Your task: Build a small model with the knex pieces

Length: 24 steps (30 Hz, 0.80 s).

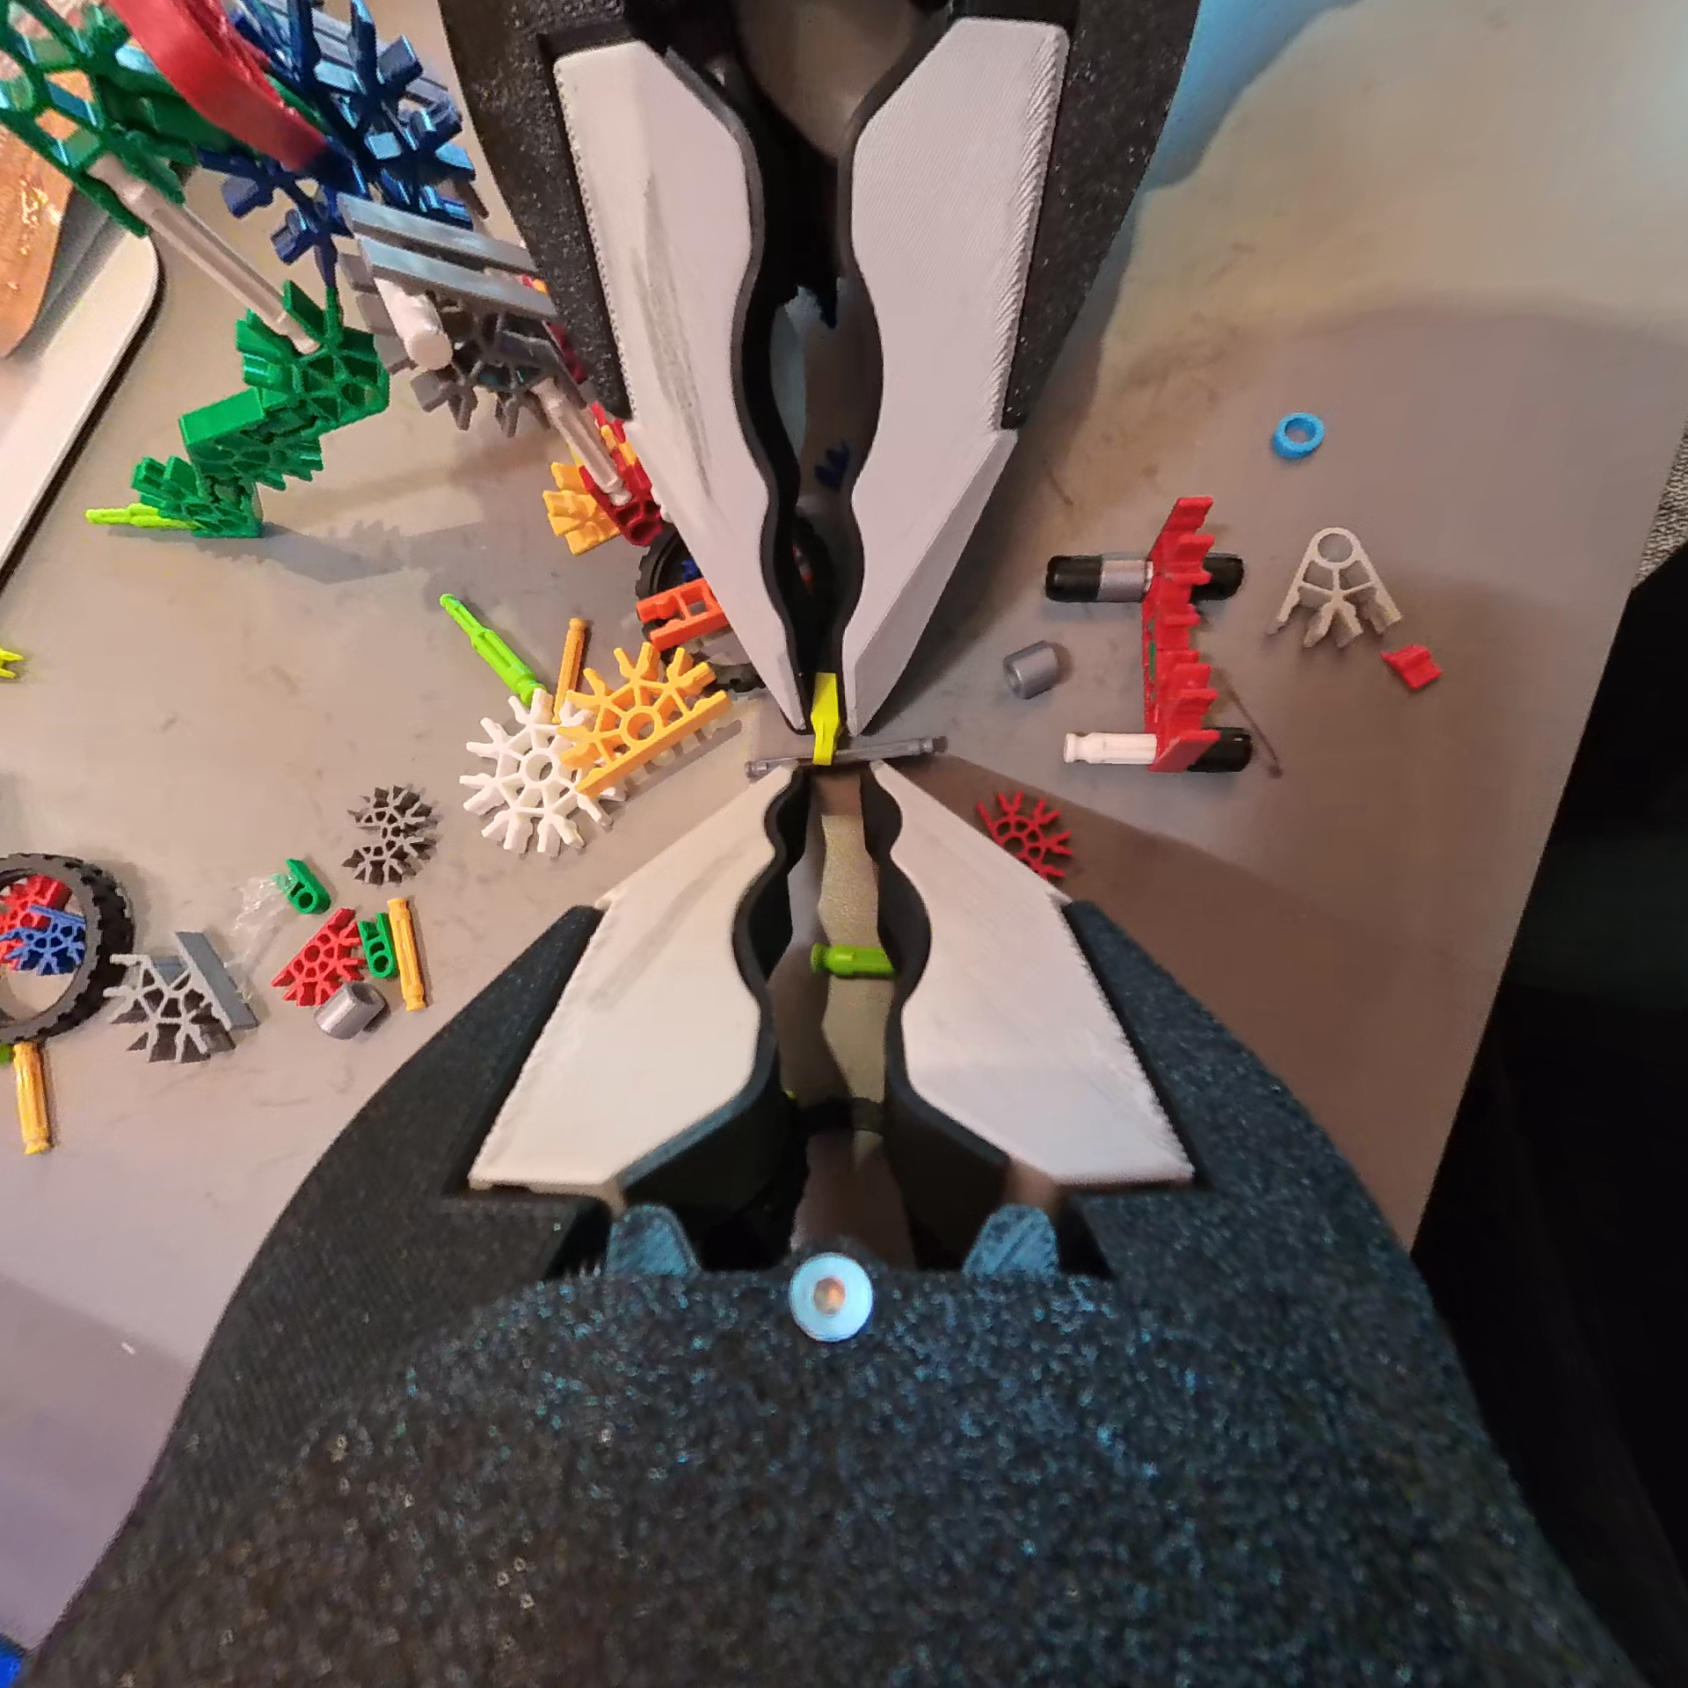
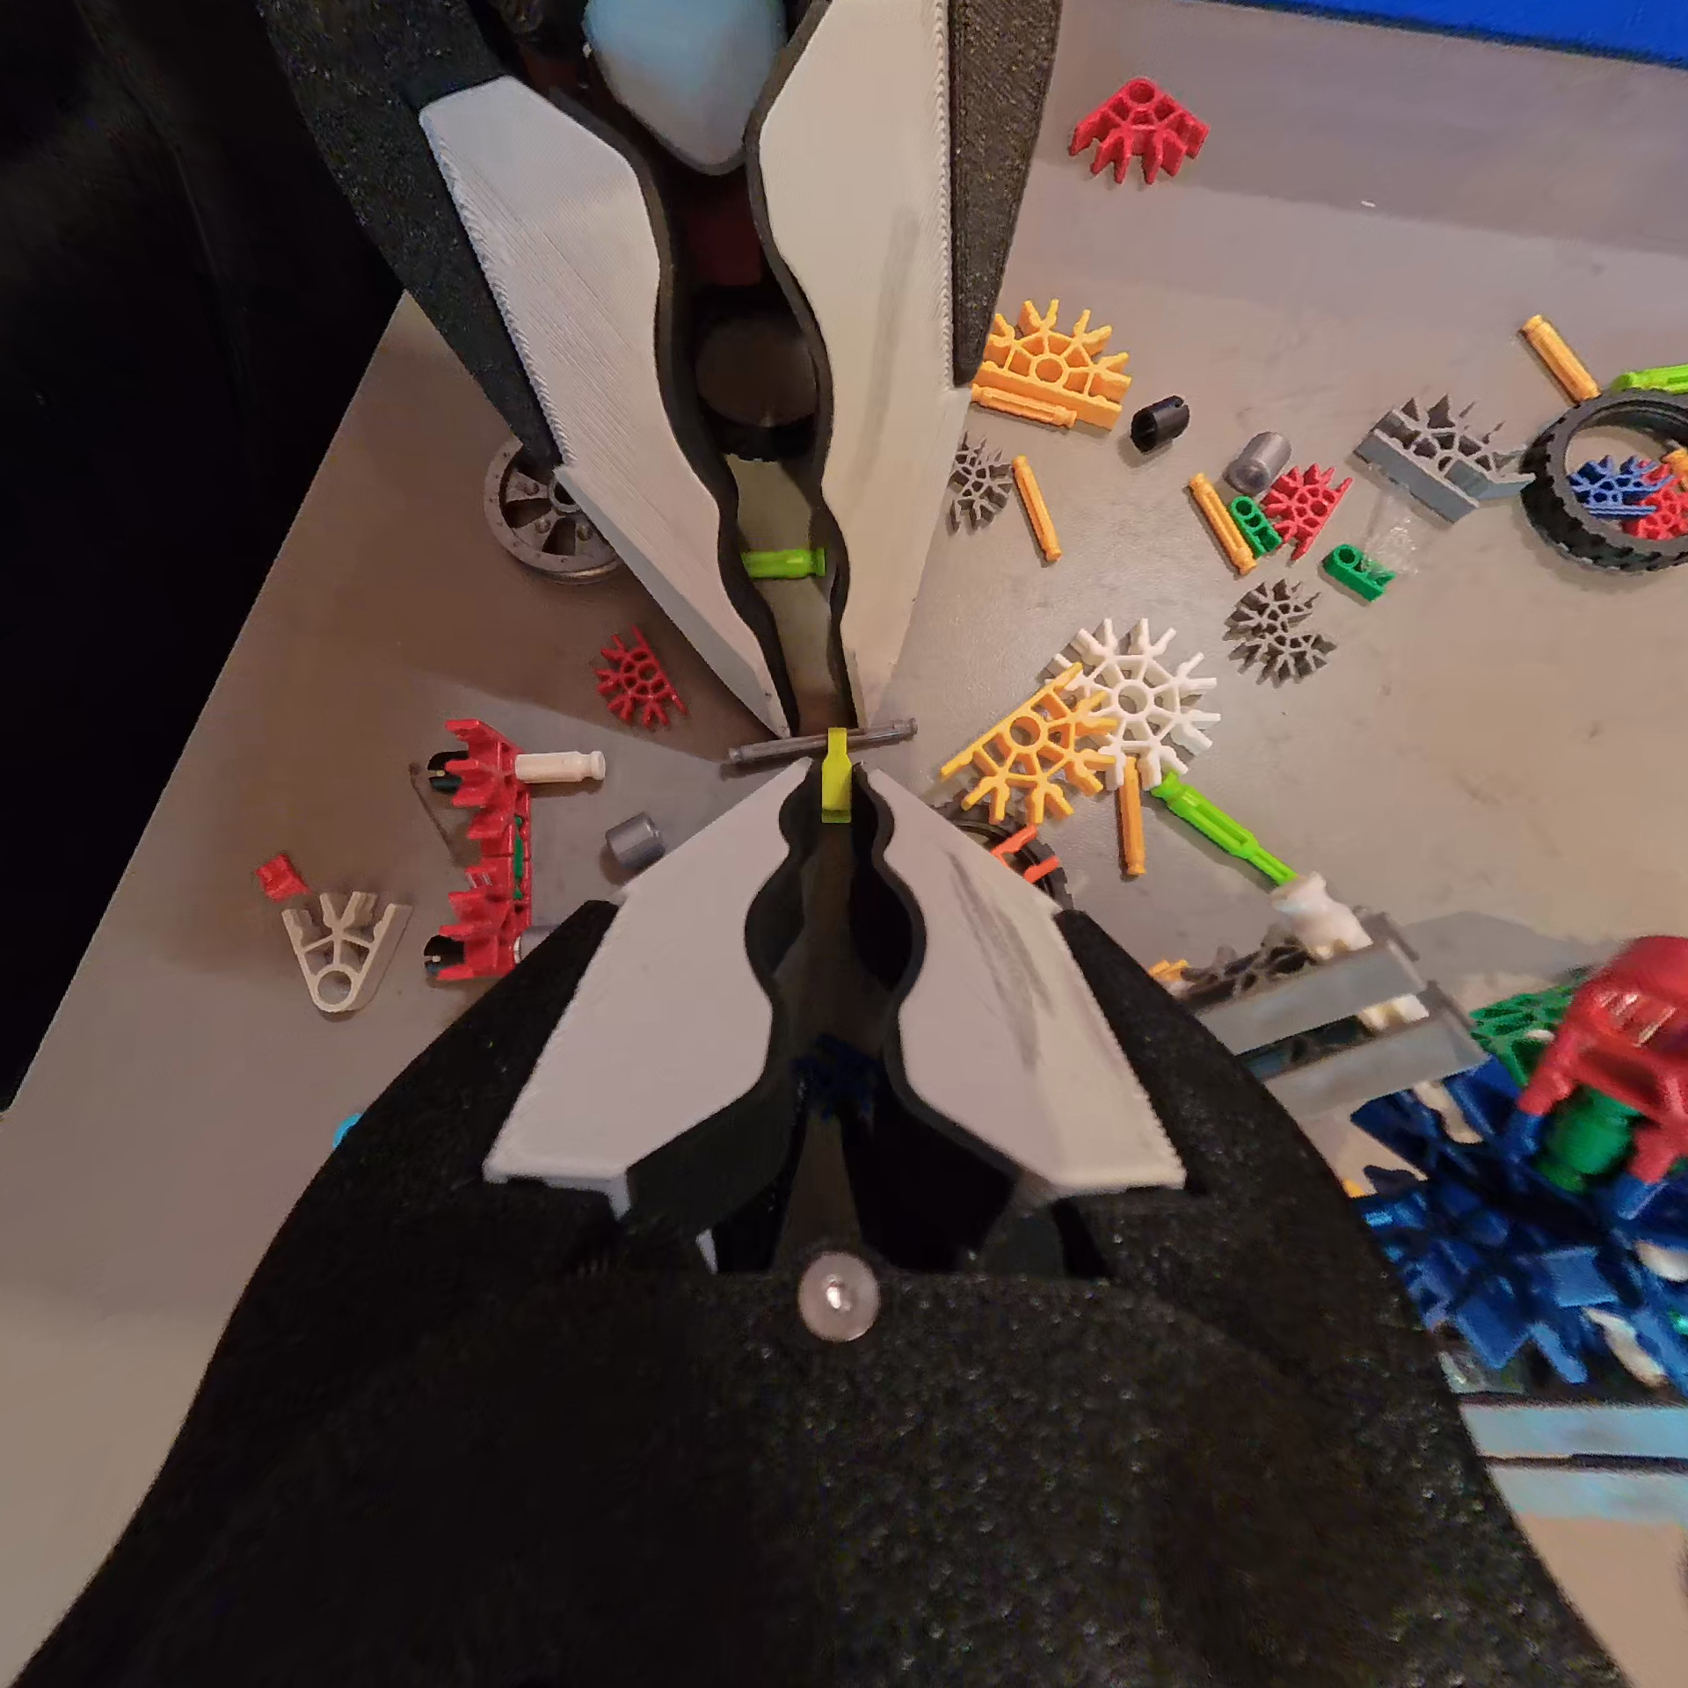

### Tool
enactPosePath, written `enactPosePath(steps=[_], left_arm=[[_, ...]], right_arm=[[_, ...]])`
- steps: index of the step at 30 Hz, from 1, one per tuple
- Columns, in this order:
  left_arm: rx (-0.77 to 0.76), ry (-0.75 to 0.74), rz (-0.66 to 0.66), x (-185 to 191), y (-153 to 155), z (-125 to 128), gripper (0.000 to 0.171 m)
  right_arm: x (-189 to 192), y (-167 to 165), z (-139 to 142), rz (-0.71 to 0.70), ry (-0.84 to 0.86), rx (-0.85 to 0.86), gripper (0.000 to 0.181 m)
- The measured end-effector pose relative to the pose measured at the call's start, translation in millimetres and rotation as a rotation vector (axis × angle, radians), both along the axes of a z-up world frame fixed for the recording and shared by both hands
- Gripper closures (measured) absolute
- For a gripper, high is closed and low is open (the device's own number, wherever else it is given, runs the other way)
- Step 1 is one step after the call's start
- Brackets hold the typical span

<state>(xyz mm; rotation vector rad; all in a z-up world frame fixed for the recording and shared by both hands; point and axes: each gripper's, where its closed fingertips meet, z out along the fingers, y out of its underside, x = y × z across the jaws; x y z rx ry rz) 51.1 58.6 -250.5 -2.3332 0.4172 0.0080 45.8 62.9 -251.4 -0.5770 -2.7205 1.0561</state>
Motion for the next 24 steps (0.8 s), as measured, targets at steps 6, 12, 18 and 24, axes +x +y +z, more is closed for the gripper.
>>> enactPosePath(steps=[6, 12, 18, 24], left_arm=[[-0.004, -0.010, -0.022, 0.2, 1.3, 0.6, 0.164], [-0.005, -0.015, -0.042, 0.7, 3.3, 1.2, 0.166], [-0.017, -0.015, -0.075, 1.9, 5.2, 1.4, 0.166], [-0.017, -0.027, -0.078, 2.9, 5.8, 1.4, 0.167]], right_arm=[[-0.3, -0.5, 0.4, -0.002, 0.007, 0.002, 0.179], [-0.5, -0.5, 0.3, -0.002, 0.005, 0.007, 0.179], [-0.3, -0.7, 0.4, 0.001, 0.013, 0.018, 0.180], [0.1, -0.6, 0.5, 0.002, 0.006, 0.019, 0.180]])
